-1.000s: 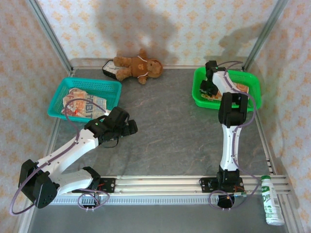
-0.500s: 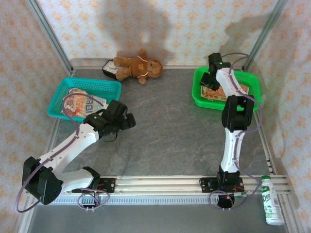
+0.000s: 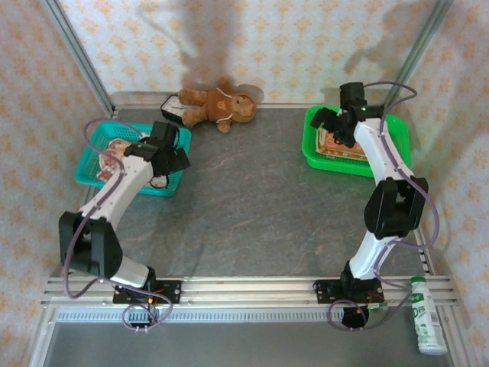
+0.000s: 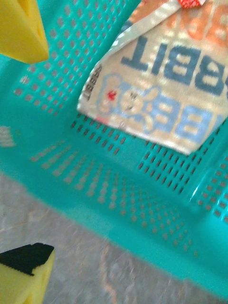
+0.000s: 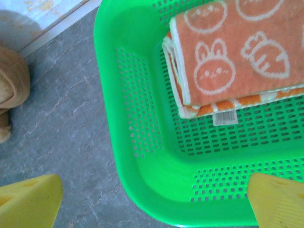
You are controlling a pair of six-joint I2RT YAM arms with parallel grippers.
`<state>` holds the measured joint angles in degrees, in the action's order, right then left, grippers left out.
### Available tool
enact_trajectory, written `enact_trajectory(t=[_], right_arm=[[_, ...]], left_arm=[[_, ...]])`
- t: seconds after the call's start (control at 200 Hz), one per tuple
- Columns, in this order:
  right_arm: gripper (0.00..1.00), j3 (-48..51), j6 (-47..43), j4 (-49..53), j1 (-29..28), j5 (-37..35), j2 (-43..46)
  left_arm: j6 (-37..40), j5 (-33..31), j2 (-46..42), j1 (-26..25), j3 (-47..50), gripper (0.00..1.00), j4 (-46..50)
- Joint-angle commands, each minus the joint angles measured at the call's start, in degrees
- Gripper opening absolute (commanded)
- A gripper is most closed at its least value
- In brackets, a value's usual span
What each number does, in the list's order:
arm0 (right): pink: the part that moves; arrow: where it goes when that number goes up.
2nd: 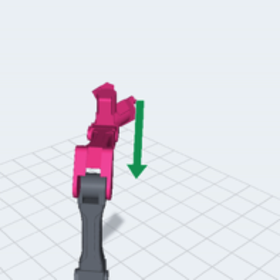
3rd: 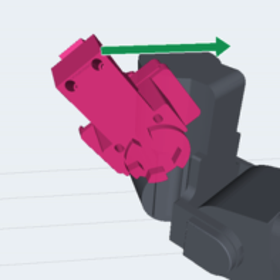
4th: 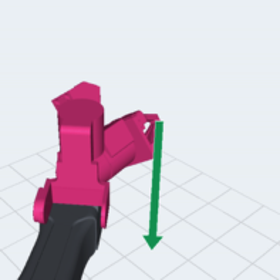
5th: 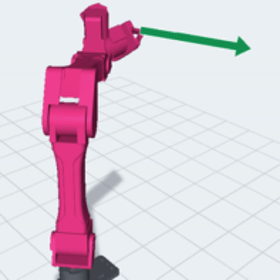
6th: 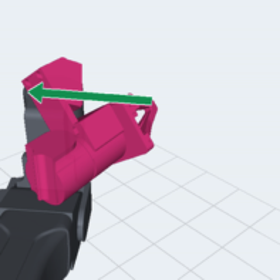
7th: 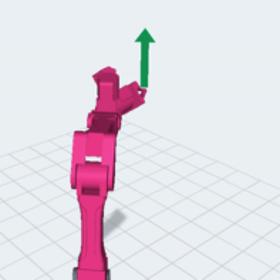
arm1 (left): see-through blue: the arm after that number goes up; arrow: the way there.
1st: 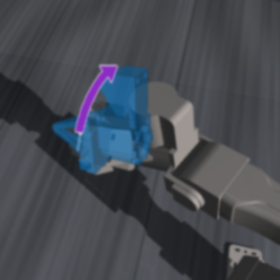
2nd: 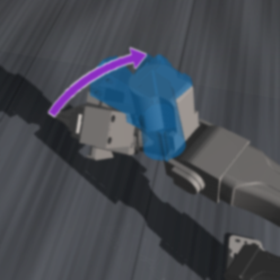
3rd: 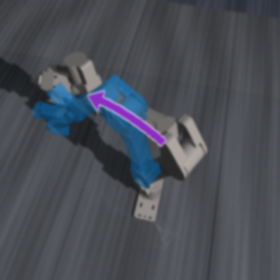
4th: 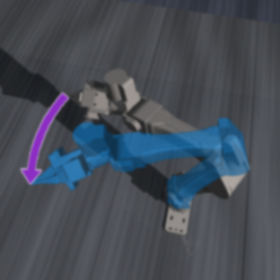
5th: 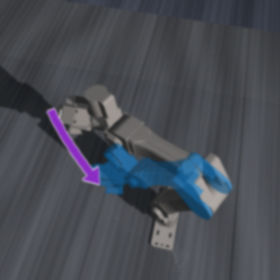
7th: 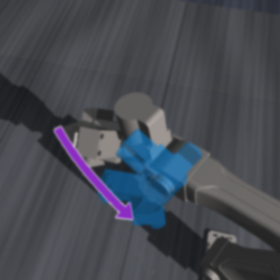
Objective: Fold and stack the towels
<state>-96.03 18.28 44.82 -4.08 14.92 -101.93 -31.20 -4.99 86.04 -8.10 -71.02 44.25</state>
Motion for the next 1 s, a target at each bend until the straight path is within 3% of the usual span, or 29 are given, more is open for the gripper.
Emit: enact_trajectory(t=[0.0,0.165,0.285,0.415,0.51,0.661,0.696,0.756,0.816,0.896,0.996], right_arm=[[0.99,2.8,1.6,-2.9,-2.1,-0.1,4.1],[0.99,5.3,2.1,-3.2,-5.9,-2.2,6.6],[0.99,6.3,3.0,-3.3,-8.2,-2.9,7.4],[0.99,6.5,3.7,-3.1,-10.3,-2.9,8.0],[0.99,6.7,4.2,-2.8,-11.9,-3.4,8.4],[0.99,6.7,4.7,-2.0,-14.1,-4.0,9.0],[0.99,6.9,4.9,-1.8,-14.5,-4.3,9.2],[0.99,7.3,5.2,-1.8,-15.1,-4.4,9.7],[0.99,7.8,5.5,-1.8,-15.6,-4.8,10.1],[0.99,8.4,5.6,-1.7,-15.9,-4.8,10.6],[0.99,8.9,5.6,-1.7,-16.0,-4.7,11.1]], left_arm=[[4.2,-1.0,5.5,4.0,-4.5,0.93,1.9],[5.6,-1.3,16.3,8.9,-11.9,0.82,3.1],[6.8,-1.6,23.0,10.8,-16.8,0.80,3.3],[7.8,-2.2,31.3,11.6,-22.1,0.81,4.2],[7.9,-2.0,35.8,12.1,-25.3,0.89,4.6],[7.3,0.6,40.9,13.1,-28.0,0.84,4.6],[7.2,1.4,41.5,13.2,-28.1,0.79,4.3],[7.3,2.4,42.3,13.4,-28.0,0.61,3.8],[7.2,2.3,42.5,13.6,-27.9,0.30,3.7],[6.9,2.2,41.0,14.0,-27.4,0.01,3.5],[6.6,1.2,36.7,14.3,-27.7,0.00,4.2]])
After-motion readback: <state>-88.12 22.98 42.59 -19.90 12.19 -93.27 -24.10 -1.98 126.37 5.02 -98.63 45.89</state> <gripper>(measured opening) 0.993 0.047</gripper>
